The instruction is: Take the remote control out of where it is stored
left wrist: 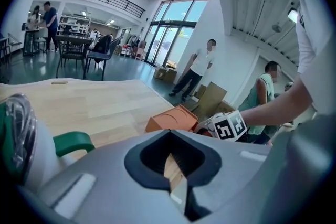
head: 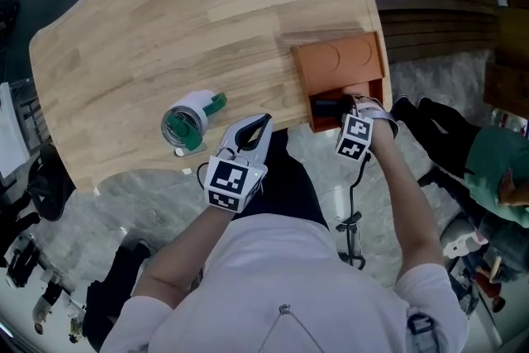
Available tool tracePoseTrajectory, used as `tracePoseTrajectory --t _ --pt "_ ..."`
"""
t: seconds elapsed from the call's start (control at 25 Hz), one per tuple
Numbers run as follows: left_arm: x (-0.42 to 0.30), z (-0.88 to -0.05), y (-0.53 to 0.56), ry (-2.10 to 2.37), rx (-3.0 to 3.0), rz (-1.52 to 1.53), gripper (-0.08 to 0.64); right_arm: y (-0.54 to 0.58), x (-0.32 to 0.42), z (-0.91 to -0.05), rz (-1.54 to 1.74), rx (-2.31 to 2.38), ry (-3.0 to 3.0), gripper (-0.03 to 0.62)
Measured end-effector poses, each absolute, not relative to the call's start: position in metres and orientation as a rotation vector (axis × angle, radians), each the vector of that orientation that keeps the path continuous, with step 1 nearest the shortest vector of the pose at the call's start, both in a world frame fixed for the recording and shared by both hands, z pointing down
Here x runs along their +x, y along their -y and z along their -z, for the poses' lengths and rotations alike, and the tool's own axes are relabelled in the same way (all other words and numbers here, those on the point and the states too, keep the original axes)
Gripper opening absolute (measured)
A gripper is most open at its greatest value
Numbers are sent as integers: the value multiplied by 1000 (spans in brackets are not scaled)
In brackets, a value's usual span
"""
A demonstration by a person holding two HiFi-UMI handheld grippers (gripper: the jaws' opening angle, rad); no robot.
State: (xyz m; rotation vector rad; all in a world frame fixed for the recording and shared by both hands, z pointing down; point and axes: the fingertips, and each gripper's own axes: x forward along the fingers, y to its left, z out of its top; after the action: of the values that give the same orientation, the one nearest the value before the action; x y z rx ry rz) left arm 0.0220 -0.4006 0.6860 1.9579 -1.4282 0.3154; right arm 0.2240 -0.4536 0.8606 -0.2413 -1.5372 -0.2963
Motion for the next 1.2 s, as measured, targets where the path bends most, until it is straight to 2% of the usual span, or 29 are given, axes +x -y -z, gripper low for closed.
tracePoseTrajectory --t 0.44,0.64,0.84,1.2 --pt "40 -621 424 1367 2108 -314 0 473 201 -705 72 228 1935 242" --pt "60 -571 449 1321 2261 -327 0 481 196 -625 -230 577 2183 242" --pt "72 -527 470 1315 2362 -307 0 477 194 -580 -635 863 2350 242" --pt "57 -494 487 1348 2372 -260 0 496 200 -498 -514 1213 2472 242"
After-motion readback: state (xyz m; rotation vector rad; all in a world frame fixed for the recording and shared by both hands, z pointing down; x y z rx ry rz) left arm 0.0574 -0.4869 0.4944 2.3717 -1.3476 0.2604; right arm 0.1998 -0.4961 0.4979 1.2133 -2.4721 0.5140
